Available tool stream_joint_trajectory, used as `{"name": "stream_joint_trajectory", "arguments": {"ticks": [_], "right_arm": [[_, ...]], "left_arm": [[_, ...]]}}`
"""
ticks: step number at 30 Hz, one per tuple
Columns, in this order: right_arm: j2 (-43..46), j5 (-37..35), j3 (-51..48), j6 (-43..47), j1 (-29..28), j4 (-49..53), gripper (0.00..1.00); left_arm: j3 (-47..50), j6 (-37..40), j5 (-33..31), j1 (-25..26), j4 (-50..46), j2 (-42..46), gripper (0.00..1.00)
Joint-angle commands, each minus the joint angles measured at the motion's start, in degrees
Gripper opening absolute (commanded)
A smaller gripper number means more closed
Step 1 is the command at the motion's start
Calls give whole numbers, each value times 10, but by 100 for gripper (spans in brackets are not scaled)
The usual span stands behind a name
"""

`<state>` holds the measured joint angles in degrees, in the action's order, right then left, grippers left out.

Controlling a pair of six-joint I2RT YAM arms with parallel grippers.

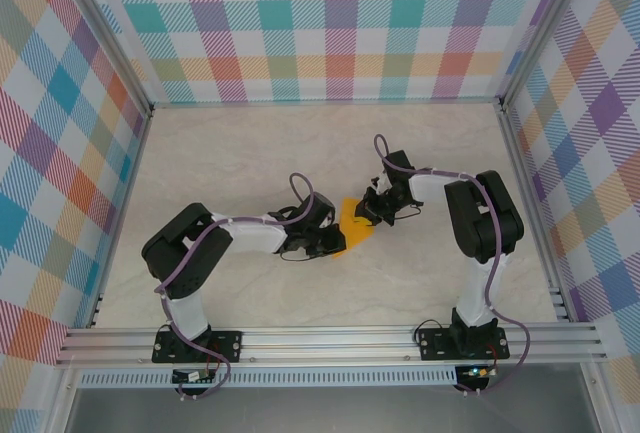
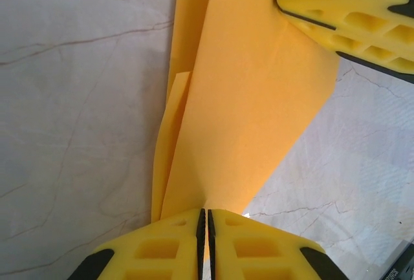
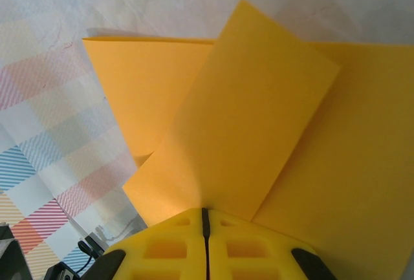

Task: Fold a paper plane with a square sheet of paper (pick it up from the middle)
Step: Fourth fold the wing at the center of the table.

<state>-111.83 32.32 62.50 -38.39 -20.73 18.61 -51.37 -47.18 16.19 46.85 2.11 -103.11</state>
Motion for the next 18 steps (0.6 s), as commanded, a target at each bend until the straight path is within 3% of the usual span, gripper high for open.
{"name": "stream_joint_trajectory", "arguments": {"ticks": [1,18], "right_arm": [[-52,-99,-16,1,-2,26,6],[-59,-96,-14,0,-2,26,6]], "left_arm": [[24,-10,-5,3,-50,7,13],[44,-20,17,3,-26,50,14]]}}
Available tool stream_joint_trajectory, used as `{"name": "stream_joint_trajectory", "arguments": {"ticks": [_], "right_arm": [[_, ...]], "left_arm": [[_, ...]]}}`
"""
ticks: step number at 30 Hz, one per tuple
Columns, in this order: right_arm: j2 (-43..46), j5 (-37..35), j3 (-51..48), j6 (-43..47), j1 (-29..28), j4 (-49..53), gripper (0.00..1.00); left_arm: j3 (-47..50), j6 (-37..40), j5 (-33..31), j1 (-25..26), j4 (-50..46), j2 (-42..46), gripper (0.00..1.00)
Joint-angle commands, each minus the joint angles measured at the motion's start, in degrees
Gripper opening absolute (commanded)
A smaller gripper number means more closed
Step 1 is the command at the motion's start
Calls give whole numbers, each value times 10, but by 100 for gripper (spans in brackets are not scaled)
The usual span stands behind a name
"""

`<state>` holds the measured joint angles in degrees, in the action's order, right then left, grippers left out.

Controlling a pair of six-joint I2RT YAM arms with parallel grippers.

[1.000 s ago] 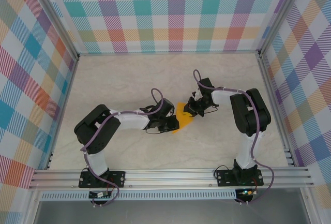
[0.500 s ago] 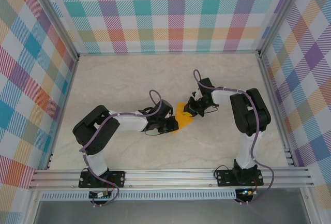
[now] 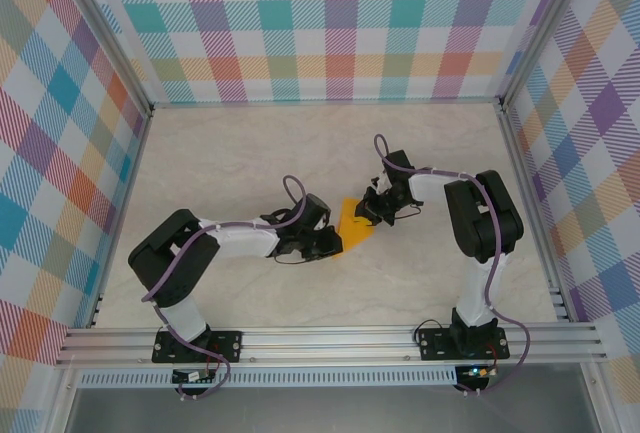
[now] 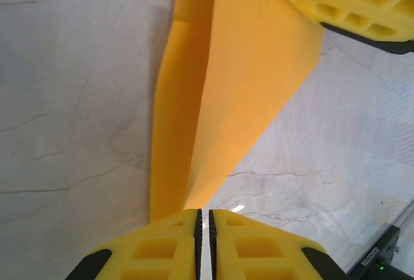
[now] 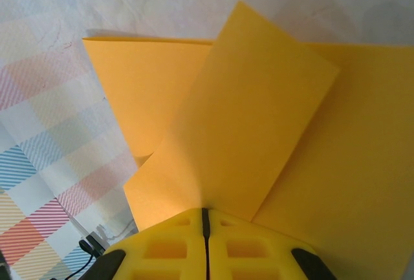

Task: Fold a paper plane with a square sheet of paper (pick it up from the middle)
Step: Fourth fold the wing at the center of the table.

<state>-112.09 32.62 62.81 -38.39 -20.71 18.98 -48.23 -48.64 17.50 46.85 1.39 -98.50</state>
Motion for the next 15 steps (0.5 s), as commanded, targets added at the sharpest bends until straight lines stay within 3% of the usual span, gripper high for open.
{"name": "stream_joint_trajectory", "arguments": {"ticks": [1,15], "right_arm": [[-58,-99,-17,0,-2,22,6],[-63,-99,-14,0,-2,25,6]], "left_arm": [[14,-7,5,2,-18,1,14],[17,1,-21,4,-63,-12,14]]}}
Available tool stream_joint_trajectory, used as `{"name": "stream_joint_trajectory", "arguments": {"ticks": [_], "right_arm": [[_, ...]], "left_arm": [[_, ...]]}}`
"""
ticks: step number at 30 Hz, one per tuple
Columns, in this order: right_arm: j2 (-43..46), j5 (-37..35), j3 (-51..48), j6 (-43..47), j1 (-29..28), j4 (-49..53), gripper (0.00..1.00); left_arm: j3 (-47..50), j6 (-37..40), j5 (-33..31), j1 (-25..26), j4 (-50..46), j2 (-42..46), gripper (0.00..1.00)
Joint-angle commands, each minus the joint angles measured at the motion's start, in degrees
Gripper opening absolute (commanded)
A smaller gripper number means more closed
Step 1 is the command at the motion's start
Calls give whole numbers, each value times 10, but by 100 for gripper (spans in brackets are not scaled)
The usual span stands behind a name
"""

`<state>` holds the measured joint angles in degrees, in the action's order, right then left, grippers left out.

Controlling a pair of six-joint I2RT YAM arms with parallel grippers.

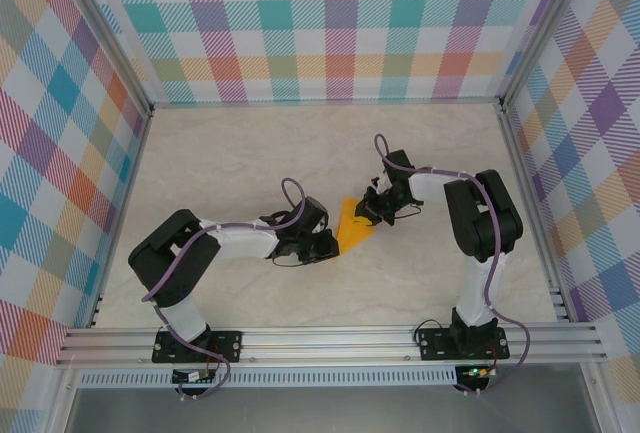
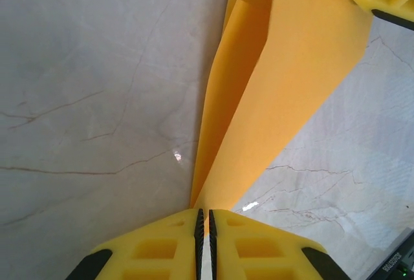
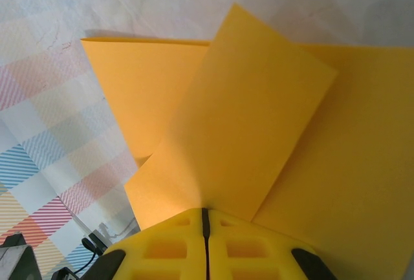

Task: Fold a paper plane with a square sheet of paper (pick it up from the middle)
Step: Fourth fold the wing at the center of the table.

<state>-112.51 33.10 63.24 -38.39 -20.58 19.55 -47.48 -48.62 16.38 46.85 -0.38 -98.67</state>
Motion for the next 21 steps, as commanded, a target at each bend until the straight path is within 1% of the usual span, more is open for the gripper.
{"name": "stream_joint_trajectory", "arguments": {"ticks": [1,10,15,18,21], "right_arm": [[-59,-104,-18,1,-3,20,6],[-59,-105,-17,1,-3,21,6],[-59,-104,-18,1,-3,23,6],[-60,-104,-18,1,-3,22,6],[-61,-104,-19,2,-3,23,6]], "left_arm": [[10,1,-9,3,-44,-12,14],[0,10,-13,10,-74,-20,14],[-10,27,-22,10,-86,21,14],[-40,43,-32,9,-73,44,15],[-68,49,-28,8,-39,29,15]]}}
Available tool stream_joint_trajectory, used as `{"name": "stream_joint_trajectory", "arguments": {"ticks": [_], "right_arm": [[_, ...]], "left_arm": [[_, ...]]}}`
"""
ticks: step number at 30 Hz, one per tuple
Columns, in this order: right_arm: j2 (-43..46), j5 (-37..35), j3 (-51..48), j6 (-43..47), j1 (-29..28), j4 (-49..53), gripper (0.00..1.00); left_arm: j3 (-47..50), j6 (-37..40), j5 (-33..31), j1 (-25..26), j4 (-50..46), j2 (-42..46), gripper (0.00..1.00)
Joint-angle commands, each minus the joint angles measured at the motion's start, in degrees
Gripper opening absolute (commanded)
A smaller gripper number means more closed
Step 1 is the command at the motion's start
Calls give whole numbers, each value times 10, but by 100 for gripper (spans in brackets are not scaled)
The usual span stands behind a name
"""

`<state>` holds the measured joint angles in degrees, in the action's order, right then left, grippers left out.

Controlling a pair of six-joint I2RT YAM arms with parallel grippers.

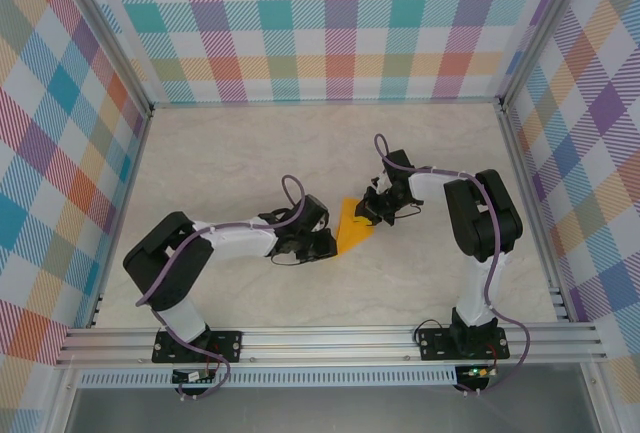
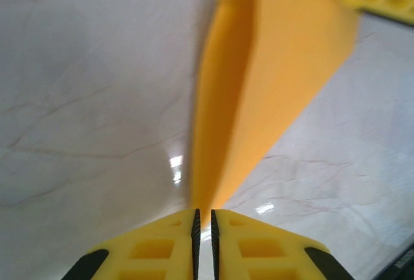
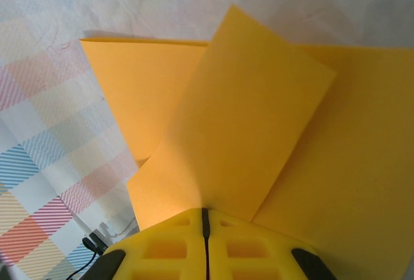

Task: Fold a paper plane with a square sheet of paper (pick it up from the middle)
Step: Fourth fold the wing at the center of the table.

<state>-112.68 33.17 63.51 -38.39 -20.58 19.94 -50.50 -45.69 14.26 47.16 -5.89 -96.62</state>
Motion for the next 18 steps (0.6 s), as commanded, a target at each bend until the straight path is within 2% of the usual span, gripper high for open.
{"name": "stream_joint_trajectory", "arguments": {"ticks": [1,10,18], "right_arm": [[-59,-105,-21,3,-3,20,6],[-63,-103,-18,6,-4,25,6],[-63,-104,-18,9,-3,28,6]], "left_arm": [[-50,24,-3,4,22,-4,15],[-160,43,-3,-2,12,-143,13],[-150,48,-16,-3,-4,-159,11]]}}
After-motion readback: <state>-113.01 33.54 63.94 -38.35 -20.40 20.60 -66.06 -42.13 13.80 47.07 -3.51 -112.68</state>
